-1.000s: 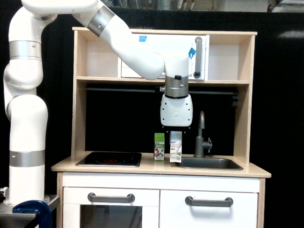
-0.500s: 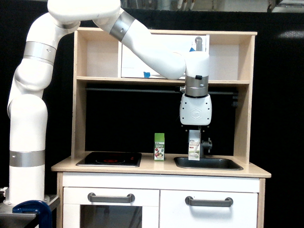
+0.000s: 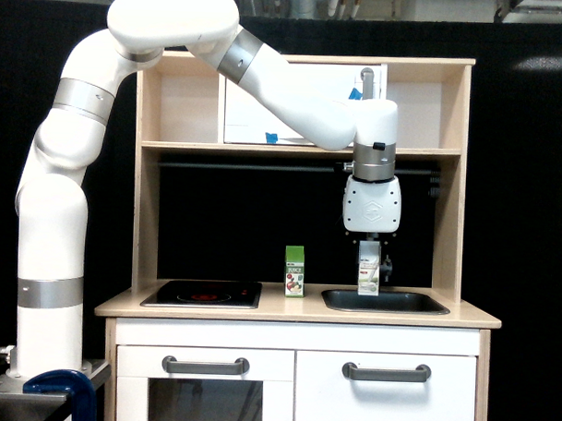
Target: Put the white box into the sink
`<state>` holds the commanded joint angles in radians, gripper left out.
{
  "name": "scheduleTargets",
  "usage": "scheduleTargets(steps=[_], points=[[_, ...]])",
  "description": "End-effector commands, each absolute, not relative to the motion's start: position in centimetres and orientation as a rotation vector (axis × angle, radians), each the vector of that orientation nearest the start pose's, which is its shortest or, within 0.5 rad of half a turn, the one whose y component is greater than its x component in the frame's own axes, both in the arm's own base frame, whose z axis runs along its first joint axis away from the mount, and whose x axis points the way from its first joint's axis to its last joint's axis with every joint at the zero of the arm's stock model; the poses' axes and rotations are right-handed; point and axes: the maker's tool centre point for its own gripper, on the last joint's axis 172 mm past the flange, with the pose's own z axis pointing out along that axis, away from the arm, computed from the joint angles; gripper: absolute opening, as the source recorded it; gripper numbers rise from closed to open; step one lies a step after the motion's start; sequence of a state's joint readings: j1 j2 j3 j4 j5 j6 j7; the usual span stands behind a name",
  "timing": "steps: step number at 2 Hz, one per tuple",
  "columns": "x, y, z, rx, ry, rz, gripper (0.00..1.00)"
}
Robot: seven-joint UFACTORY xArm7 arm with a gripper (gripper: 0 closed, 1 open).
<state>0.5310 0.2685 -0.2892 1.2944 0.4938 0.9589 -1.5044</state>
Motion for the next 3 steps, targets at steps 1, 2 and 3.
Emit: scheduleTargets(steps=[1,2,3], points=[[53.3,21.9,18.1,-2.126,-1.96,-0.392,1.0],[53.3,22.0,18.2,-2.126,-1.96,-0.392,1.0],[52.7,21.7,18.5,-2.126,-1.96,-0.392,1.0]])
